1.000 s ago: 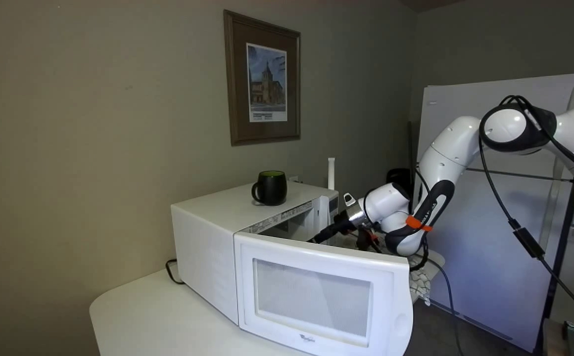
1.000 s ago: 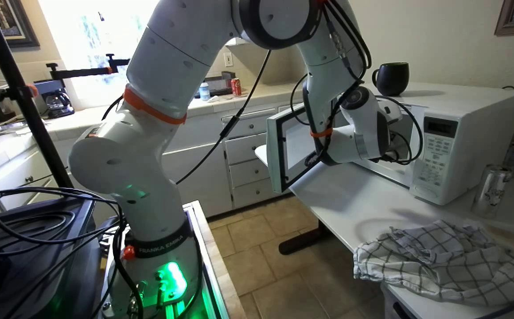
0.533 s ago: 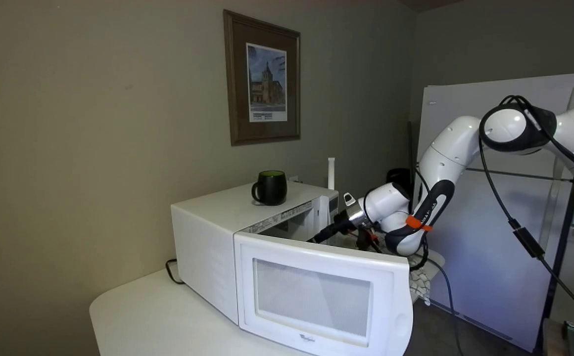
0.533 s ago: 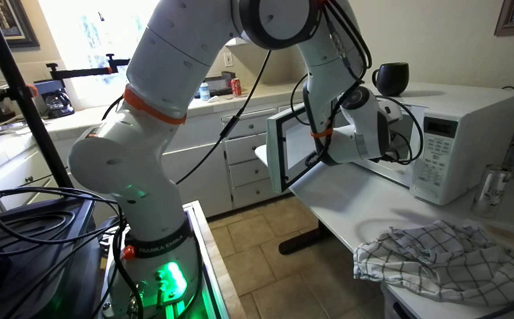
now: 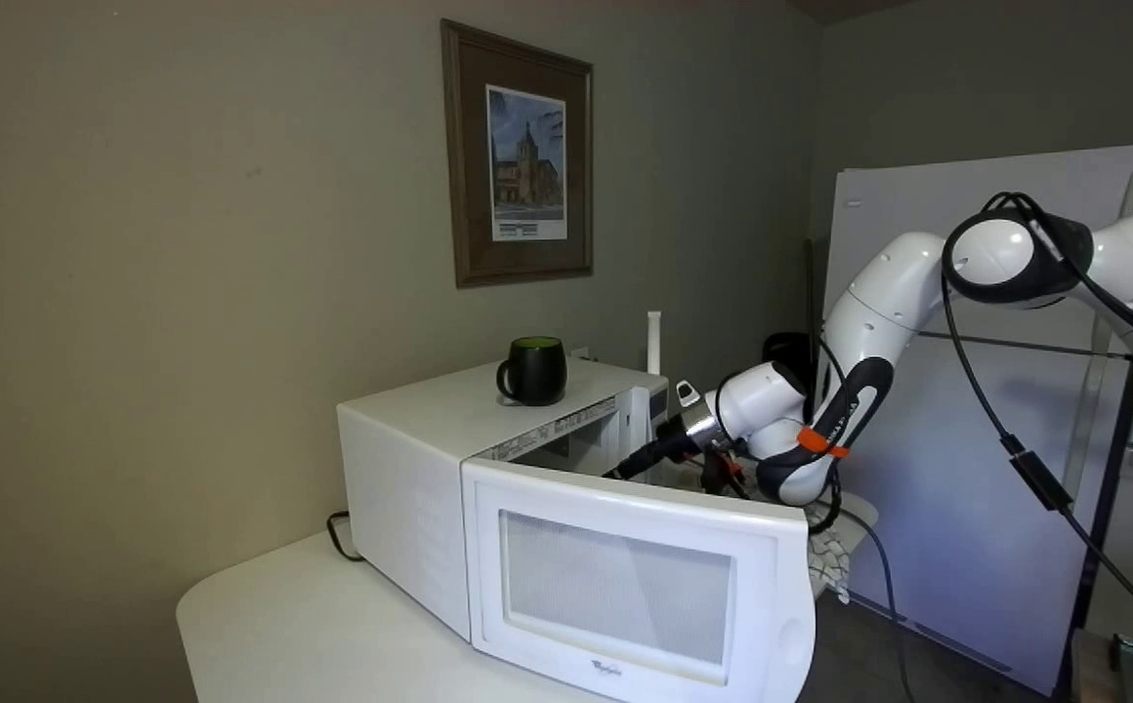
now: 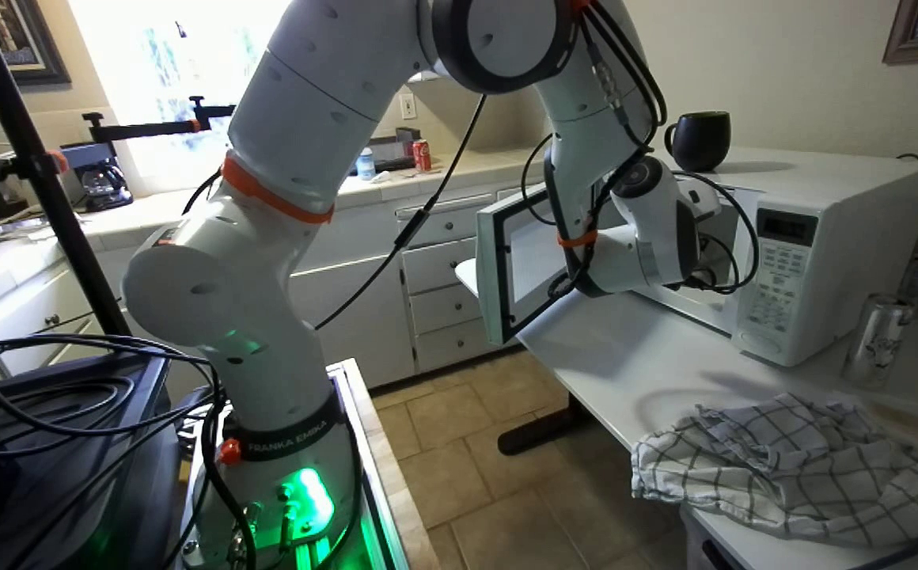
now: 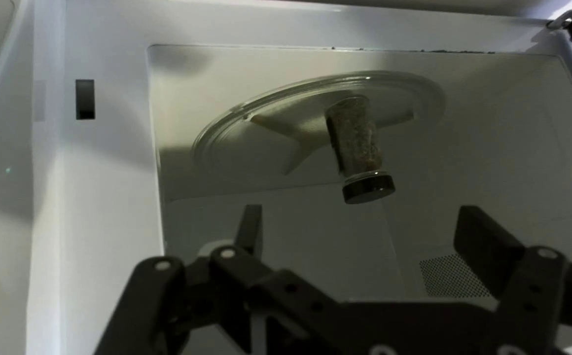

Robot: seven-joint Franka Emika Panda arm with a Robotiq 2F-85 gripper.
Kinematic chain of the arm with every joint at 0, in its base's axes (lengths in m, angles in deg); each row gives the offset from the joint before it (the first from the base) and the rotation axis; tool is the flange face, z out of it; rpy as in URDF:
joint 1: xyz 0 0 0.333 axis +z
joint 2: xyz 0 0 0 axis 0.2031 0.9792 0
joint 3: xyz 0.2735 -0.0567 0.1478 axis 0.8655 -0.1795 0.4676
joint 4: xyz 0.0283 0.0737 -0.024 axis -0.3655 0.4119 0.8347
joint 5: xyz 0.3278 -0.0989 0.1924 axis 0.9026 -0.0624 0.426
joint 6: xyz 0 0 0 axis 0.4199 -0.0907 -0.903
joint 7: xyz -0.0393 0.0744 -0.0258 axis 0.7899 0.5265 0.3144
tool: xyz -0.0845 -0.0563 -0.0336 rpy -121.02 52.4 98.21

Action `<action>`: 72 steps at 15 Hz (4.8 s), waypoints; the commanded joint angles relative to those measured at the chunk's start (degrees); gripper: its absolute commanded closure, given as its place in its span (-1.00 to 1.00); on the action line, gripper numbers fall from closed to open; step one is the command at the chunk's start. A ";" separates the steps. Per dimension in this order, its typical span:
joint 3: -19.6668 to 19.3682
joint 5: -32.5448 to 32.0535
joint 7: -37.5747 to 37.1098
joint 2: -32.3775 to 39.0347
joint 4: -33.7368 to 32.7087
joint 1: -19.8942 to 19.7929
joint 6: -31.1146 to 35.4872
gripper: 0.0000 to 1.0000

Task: Remove the bottle from the microwave and put it on top o

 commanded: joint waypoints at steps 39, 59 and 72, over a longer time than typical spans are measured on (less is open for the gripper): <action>-3.26 2.08 11.94 19.91 -28.92 12.17 -7.39 1.00; -9.73 6.74 11.95 20.27 -29.50 16.72 -7.35 -1.00; -8.17 5.58 13.66 24.65 -36.57 16.67 -7.85 -1.00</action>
